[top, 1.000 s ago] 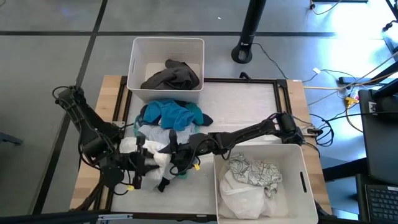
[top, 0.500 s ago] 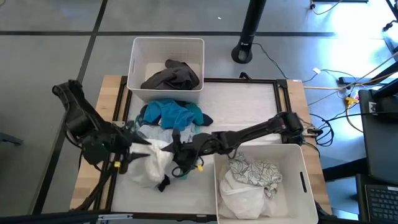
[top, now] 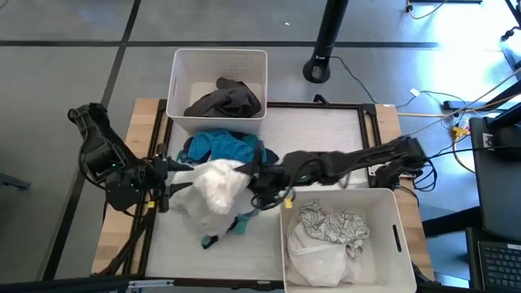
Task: Sort clothes
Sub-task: Put the white shirt into the bottom white laundry organizer
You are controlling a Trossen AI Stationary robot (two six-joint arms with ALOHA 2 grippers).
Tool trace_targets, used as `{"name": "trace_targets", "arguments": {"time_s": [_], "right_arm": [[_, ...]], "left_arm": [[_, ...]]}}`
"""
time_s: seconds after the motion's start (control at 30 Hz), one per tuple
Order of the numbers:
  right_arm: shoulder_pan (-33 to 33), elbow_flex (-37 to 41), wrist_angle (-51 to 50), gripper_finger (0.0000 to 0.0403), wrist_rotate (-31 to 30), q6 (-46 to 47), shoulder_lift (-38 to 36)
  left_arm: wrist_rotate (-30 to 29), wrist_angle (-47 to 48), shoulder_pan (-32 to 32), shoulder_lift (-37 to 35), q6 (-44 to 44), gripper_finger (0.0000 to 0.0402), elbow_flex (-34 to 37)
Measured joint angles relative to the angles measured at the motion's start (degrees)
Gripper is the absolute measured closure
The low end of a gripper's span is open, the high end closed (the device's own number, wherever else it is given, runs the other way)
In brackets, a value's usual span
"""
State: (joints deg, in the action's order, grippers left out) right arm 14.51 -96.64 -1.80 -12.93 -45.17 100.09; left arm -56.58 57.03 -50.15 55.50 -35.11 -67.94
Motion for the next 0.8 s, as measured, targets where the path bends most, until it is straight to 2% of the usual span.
{"name": "trace_targets", "arguments": {"time_s": [0.27,0.43,0.8], "right_arm": [[5.29,-0.02,-9.63,0.0316,-7.36,1.9,-13.1],[10.55,0.0,-10.93,0.0316,-13.08,2.73,-20.9],[21.59,-0.09,-12.34,0.0316,-15.84,10.04,-31.84]], "left_arm": [[0.04,0.94,-0.02,0.25,-1.56,0.0222,0.02],[0.04,0.92,-0.02,0.65,-1.8,0.0222,0.09],[0.12,1.12,-0.04,2.75,-0.93,0.0222,0.11]]}}
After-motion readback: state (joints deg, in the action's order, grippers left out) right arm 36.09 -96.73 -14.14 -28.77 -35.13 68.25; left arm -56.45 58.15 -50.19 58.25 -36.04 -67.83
